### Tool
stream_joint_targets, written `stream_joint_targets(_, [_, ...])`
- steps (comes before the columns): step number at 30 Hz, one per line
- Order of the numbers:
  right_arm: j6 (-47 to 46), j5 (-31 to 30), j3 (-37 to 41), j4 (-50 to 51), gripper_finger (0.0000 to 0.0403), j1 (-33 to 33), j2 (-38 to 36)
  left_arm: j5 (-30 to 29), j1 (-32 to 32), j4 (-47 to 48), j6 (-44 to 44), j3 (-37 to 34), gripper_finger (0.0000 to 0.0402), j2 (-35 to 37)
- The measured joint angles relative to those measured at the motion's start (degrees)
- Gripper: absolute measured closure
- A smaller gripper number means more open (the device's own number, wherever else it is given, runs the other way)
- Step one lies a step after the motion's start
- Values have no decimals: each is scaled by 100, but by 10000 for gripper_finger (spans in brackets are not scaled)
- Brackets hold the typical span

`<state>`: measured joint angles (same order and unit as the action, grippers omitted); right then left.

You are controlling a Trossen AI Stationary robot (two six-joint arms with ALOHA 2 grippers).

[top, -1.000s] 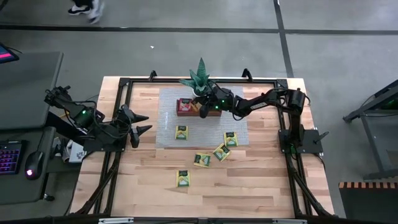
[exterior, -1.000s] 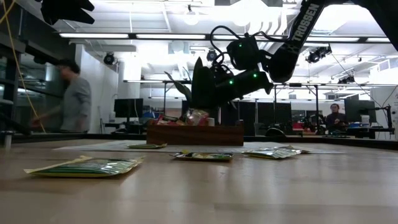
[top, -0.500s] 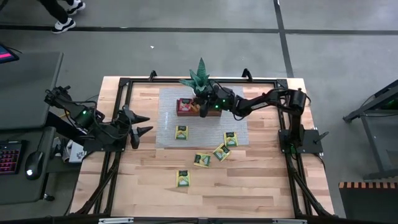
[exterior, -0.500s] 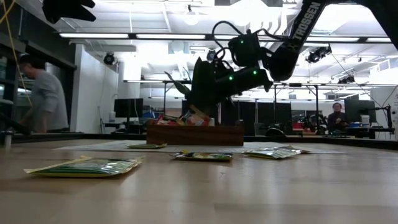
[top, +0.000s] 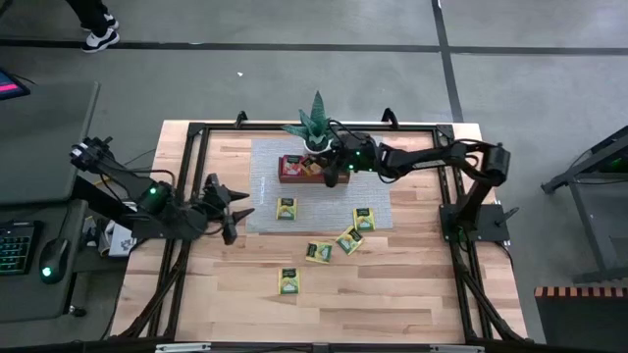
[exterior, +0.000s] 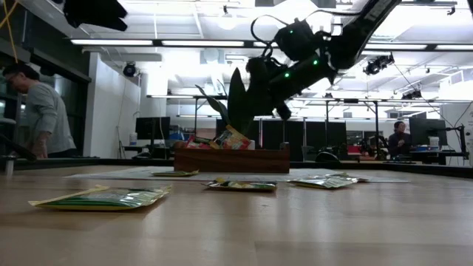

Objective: Pick & Place Tea
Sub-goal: Put the orange tea bag into the middle section of the wooden organizer

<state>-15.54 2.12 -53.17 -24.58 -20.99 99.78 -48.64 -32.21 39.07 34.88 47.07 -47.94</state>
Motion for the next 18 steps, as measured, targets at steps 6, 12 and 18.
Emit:
stream_joint_targets(6, [-87, 409, -2, 1215, 263, 45, -511, 1045, 921, -813, -998, 0, 204, -482])
stream_joint_targets(12, [-90, 387, -2, 1598, 251, 195, -627, 2495, 2328, -1714, -2280, 0, 204, -877])
stream_joint_targets(18, [92, 369, 1, 1785, 242, 247, -624, 4071, 3884, -2139, -2556, 0, 204, -1350])
